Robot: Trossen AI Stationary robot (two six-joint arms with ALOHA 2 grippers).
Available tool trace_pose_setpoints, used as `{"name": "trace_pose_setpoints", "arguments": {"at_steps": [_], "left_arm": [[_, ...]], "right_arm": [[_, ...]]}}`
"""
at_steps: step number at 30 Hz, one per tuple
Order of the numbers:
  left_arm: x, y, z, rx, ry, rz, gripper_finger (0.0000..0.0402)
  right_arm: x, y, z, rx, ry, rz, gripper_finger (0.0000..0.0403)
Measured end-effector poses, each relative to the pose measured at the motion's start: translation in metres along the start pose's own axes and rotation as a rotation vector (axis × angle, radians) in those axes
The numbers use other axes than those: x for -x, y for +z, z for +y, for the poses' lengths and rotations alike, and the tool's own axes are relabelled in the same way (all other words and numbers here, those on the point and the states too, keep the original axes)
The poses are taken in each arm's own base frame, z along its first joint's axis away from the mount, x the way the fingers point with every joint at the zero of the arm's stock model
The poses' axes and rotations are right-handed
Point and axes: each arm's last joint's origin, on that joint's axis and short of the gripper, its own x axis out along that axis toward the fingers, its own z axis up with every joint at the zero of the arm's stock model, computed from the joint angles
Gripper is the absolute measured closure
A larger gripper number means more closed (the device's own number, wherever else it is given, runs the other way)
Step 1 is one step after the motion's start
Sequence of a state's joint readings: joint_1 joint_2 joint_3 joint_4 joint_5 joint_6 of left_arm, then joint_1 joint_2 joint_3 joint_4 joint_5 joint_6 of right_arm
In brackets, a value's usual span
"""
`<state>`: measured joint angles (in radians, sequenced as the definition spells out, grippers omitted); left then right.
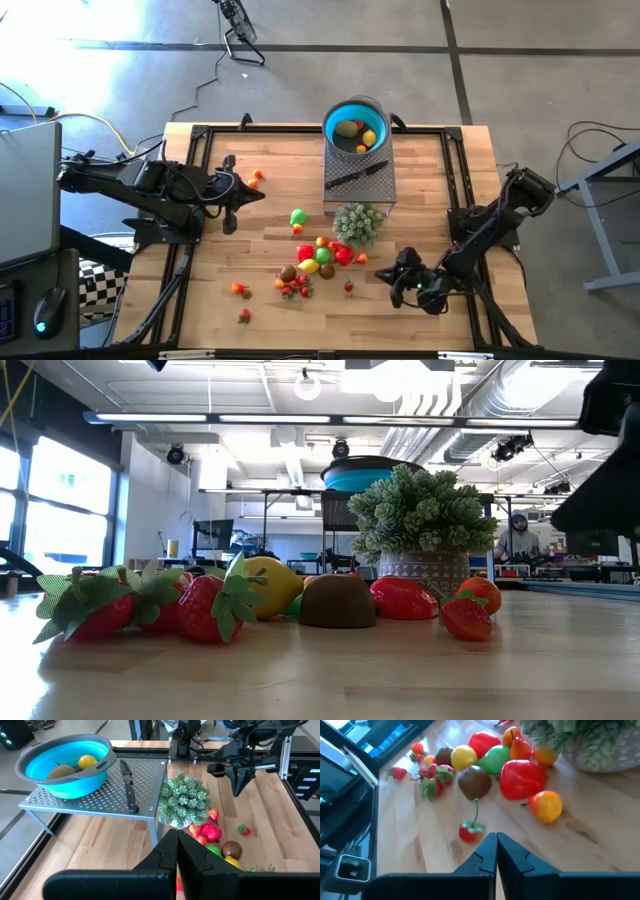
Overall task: Pick & Place Fruit
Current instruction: Put the orange pear into the blue strainer bowl
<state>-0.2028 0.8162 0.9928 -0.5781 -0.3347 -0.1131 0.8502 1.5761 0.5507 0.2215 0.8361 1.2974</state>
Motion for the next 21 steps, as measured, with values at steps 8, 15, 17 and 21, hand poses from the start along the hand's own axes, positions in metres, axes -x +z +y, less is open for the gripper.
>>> {"name": "trace_pose_setpoints", "arguments": {"at_steps": [8,15,17,21], "left_arm": [[0.000,0.000,0.000,-0.001,0.000,0.000,0.0401],[0.000,0.000,0.000,0.004,0.000,0.000,0.0401],[0.000,0.000,0.000,0.004,0.000,0.000,0.0401],[0.000,0.000,0.000,0.004,0.000,0.000,0.0401]], "right_arm": [[-0.010,0.006,-0.006,0.127,-0.008,0.086,0.0397],[-0.023,0.016,-0.011,0.273,-0.003,0.170,0.0330],[-0.025,0.019,-0.013,0.319,-0.011,0.160,0.0298],[-0.030,0.024,-0.015,0.371,-0.029,0.148,0.0229]]}}
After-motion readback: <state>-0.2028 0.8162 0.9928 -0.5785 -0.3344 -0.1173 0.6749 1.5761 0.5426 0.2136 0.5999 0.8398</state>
